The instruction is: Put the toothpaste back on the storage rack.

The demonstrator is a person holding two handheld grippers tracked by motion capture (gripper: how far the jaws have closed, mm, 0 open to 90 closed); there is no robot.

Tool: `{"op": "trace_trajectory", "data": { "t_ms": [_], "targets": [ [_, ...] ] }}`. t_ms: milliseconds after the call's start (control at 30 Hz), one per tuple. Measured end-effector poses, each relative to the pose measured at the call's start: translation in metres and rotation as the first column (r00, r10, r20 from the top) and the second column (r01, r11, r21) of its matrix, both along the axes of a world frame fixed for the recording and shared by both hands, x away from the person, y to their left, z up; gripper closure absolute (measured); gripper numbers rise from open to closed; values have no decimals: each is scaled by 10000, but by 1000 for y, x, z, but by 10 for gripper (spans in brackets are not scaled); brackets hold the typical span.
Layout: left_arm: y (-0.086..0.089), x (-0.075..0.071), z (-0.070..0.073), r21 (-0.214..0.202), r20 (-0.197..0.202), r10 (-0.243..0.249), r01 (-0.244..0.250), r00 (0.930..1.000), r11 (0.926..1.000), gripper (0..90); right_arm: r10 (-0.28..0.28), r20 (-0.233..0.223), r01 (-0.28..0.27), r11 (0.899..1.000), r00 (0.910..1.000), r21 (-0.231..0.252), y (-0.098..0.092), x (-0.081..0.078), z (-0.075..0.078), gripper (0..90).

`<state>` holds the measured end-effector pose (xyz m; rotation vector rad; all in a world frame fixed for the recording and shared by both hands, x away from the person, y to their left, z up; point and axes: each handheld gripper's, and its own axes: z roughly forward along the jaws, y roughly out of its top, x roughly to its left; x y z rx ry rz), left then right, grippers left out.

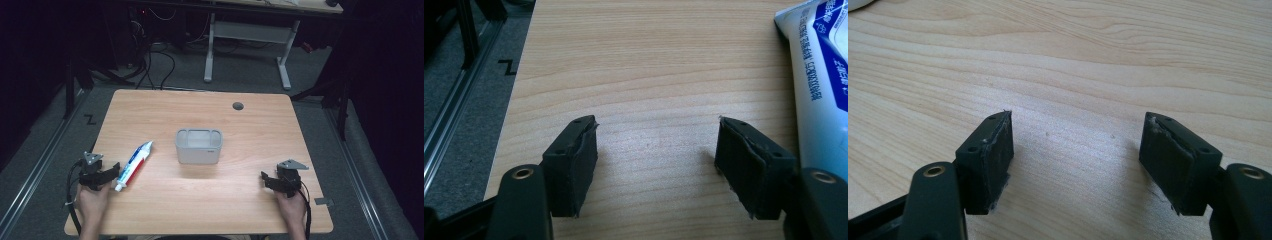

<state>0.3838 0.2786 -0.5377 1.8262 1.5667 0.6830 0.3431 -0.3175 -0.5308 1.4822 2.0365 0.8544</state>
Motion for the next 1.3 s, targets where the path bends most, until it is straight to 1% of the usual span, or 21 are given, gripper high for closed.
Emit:
{"op": "trace_trajectory", "data": {
  "t_ms": [300,400,433,500,567,800,900,933,1000,1033,1067,1100,1133,1200,1300],
  "targets": [
    [0,0,0,-29,-13,-49,49,10000,10000,332,28,14,-28,10000,10000,13,0,0,0,299],
    [1,0,0,-24,-42,-247,247,9997,9997,316,69,22,-69,10000,10000,-26,0,0,0,298],
    [0,1,0,41,-65,-354,354,9994,9994,288,57,11,-57,10000,10000,-11,0,0,0,298],
    [-1,1,0,7,-77,-399,399,9992,9992,272,54,8,-54,10000,10000,-21,0,0,0,298],
    [0,2,0,-16,-91,-488,488,9988,9988,270,57,8,-57,10000,10000,-20,0,0,0,298],
    [0,2,0,-5,-105,-572,572,9983,9984,272,60,8,-60,10000,10000,-20,0,0,0,298],
    [1,1,2,-65,-203,-707,705,9973,9975,280,59,6,-59,10000,10000,-21,0,0,0,298],
    [1,1,3,-43,-134,-722,721,9973,9974,280,57,8,-57,10000,10000,-22,0,0,0,299],
    [2,0,5,-120,-37,-727,726,9973,9973,282,53,8,-53,10000,10000,-22,0,0,0,298],
    [3,-1,7,-223,12,-731,731,9973,9971,282,53,8,-53,10000,10000,-22,0,0,0,298],
    [4,-1,9,-408,91,-744,748,9972,9964,282,29,-7,-29,10000,10000,-4,0,0,0,298],
    [5,-3,12,-815,248,-738,756,9970,9938,292,31,-6,-31,10000,10000,-3,0,0,0,298],
    [5,-4,13,-924,294,-746,770,9968,9927,300,32,-5,-32,10000,10000,-4,0,0,0,298],
    [5,-4,14,-995,323,-762,791,9966,9919,305,26,-7,-26,10000,10000,-1,0,0,0,298],
    [4,-5,17,-972,263,-889,911,9957,9911,312,29,-5,-29,10000,10000,-1,0,0,0,298]
  ]
}}
